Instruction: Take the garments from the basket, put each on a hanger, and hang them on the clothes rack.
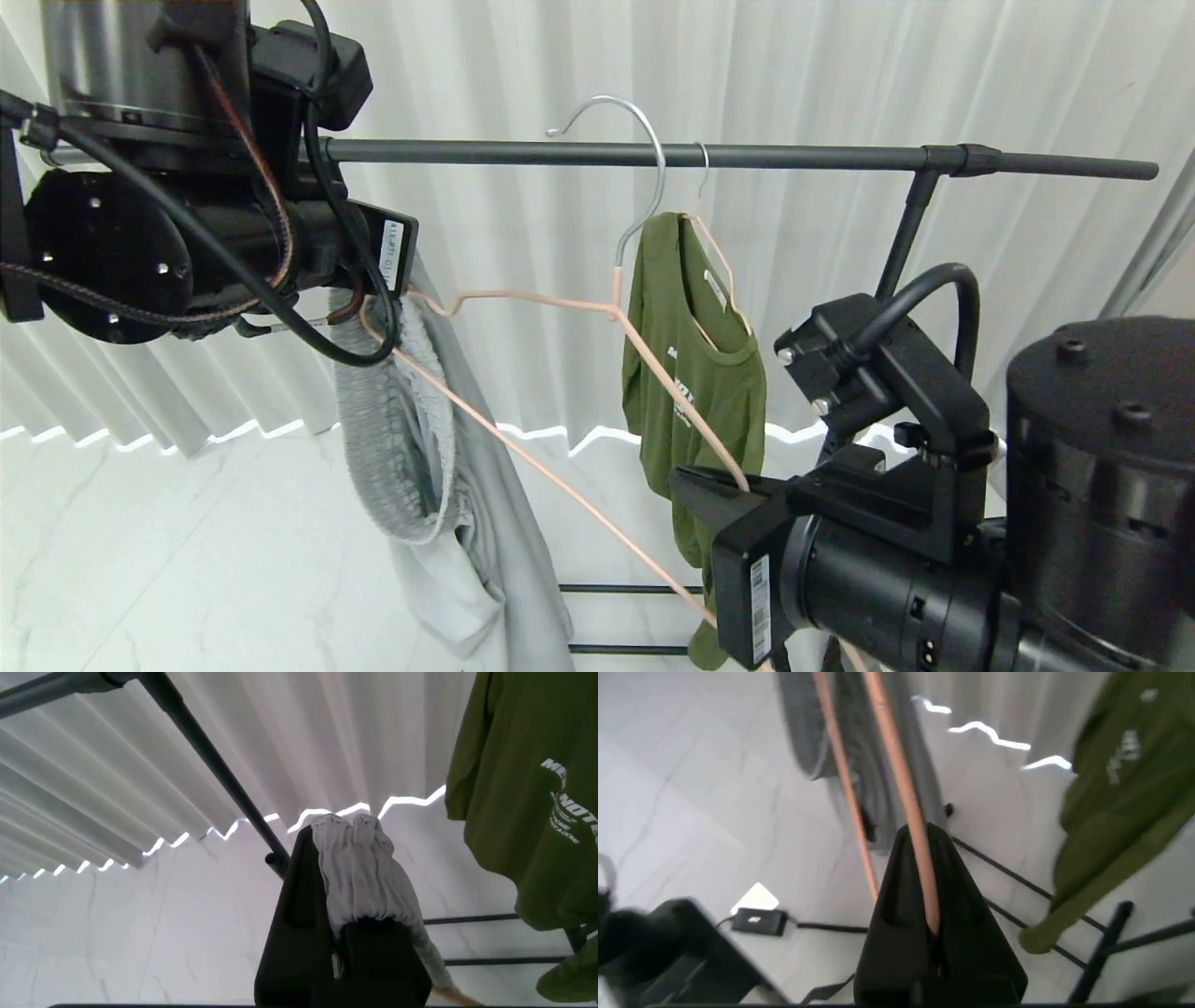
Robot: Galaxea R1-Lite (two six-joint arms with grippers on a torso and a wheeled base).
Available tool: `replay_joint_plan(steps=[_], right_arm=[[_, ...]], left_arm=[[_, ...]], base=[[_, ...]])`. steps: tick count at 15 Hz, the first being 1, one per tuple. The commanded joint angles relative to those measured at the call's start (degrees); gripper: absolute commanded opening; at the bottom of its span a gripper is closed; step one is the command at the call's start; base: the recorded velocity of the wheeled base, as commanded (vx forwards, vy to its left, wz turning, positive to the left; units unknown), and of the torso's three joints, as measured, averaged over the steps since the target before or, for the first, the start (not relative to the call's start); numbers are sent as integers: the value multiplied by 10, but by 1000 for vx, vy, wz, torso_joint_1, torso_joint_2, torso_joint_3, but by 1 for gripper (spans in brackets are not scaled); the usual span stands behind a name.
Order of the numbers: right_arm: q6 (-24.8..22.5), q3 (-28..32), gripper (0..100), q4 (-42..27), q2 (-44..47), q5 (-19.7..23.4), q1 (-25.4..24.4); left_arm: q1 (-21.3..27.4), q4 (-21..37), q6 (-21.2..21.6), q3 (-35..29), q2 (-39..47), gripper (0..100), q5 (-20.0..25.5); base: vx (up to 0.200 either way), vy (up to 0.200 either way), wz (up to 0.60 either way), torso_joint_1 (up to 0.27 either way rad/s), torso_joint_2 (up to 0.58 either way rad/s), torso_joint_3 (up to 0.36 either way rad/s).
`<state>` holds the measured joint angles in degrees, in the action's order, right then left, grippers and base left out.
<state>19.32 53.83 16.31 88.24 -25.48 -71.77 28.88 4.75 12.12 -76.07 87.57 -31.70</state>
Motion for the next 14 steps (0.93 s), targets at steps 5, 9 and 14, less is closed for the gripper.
replay_joint_plan(steps=[5,9,14], right_arm=[[4,4,0,3,21,-14,60],[3,4,0,7,24,-24,112],[0,2,0,50,29,-36,116]], left_arm=[[-3,11,1,0,-11,0,-1],[-2,58,4,4,-45,0,-1],[26,97,-1,14,-43,0,-1]], base=[[0,0,0,0,0,0],[0,0,0,0,0,0],[0,0,0,0,0,0]])
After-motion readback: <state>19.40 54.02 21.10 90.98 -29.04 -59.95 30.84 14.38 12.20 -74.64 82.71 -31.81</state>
